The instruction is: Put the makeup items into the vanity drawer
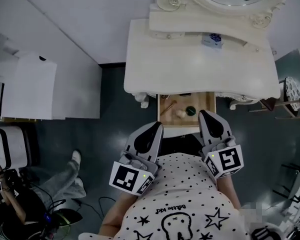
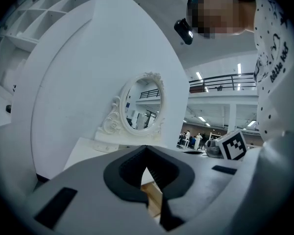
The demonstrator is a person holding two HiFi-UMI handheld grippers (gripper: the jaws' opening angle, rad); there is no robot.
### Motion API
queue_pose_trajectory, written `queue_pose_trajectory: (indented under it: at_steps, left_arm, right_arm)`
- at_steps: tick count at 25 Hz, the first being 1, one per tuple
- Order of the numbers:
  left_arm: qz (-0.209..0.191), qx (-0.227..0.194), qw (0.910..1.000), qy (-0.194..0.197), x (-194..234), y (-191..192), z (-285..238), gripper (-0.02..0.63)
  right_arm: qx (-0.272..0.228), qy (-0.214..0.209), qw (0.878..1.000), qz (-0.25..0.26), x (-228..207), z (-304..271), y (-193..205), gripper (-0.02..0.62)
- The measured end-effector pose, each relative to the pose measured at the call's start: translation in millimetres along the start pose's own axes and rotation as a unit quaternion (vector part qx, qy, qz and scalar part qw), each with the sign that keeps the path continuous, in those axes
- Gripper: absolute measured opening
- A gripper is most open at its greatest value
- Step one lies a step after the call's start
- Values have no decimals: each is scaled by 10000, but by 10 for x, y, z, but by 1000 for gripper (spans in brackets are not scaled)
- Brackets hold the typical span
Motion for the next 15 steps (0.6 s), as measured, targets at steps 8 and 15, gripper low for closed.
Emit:
queue_pose_trajectory:
  at_steps: [8,15]
  left_arm:
    - [95,-55,9994,313,-17,-18,-17,-4]
    - [315,3,9988,380,26,49,-22,-3]
  right_arm:
    - [36,436,9990,-108,-12,345,-37,8]
    - [227,508,9981,-275,65,496,25,8]
Point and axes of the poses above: the fingertips, and each gripper's own axes: z backward along the fingers, x to its left, y out of its underside, the point moved 7 cm from there along z, backward along the fingers, and after that the axes turned 14 degrees about y, right-handed, at the moved point
